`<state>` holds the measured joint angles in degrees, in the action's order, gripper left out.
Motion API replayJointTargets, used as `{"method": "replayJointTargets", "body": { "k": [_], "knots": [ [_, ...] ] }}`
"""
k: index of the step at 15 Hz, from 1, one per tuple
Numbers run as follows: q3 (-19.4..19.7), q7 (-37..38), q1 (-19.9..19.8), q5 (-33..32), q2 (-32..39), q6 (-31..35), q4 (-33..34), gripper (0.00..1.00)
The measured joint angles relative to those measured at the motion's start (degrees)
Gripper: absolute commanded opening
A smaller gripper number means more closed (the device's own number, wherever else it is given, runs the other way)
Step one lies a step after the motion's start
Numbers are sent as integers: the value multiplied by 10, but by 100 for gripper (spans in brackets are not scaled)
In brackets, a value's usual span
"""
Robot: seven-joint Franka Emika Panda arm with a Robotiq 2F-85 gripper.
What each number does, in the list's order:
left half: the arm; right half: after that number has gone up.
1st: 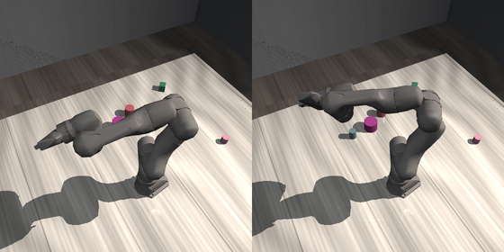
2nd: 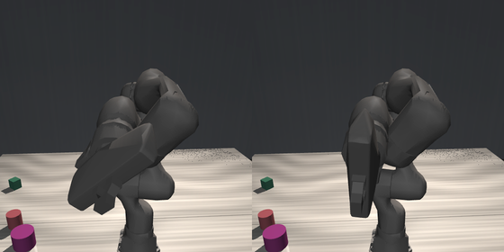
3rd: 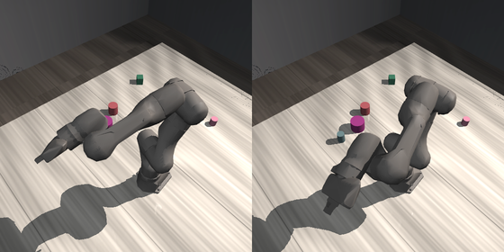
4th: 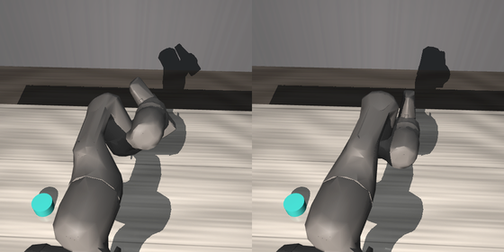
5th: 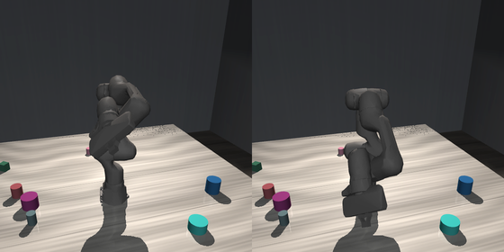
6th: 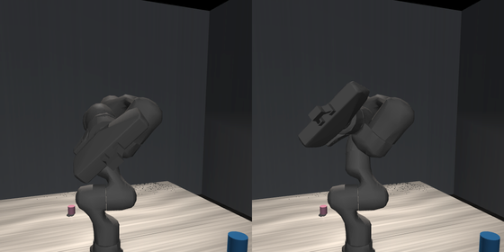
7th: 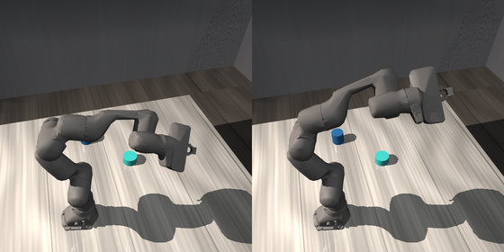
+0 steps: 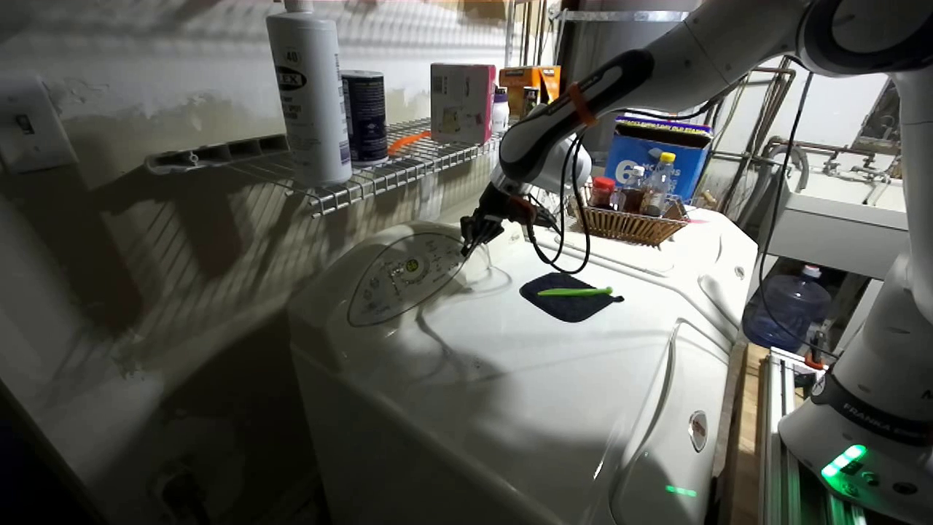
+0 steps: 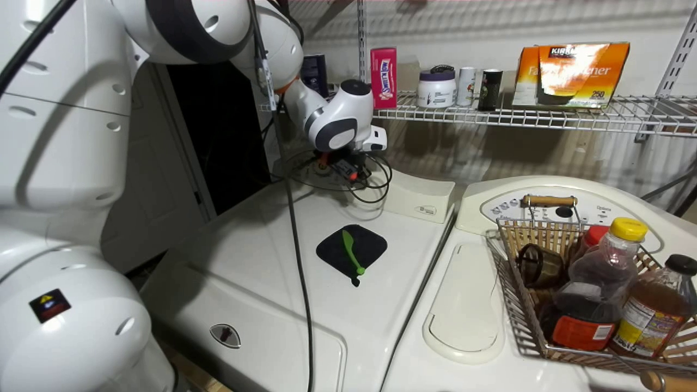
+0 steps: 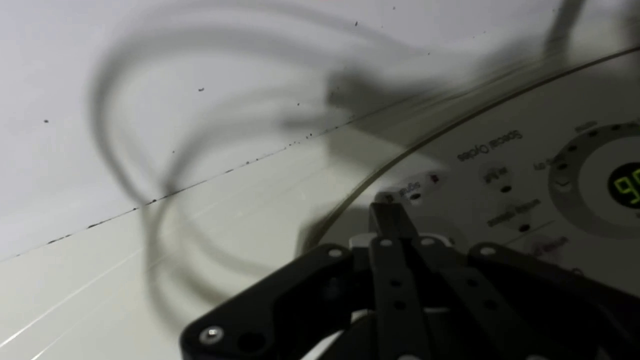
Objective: Press a button on the washing machine on the left.
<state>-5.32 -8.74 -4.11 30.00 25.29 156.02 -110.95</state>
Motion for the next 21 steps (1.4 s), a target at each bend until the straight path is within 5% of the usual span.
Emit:
{"method": "replayJointTargets", "body": {
  "k": [21],
  "knots": [
    [11,122,15,-65,21,16,20,0]
  ]
}}
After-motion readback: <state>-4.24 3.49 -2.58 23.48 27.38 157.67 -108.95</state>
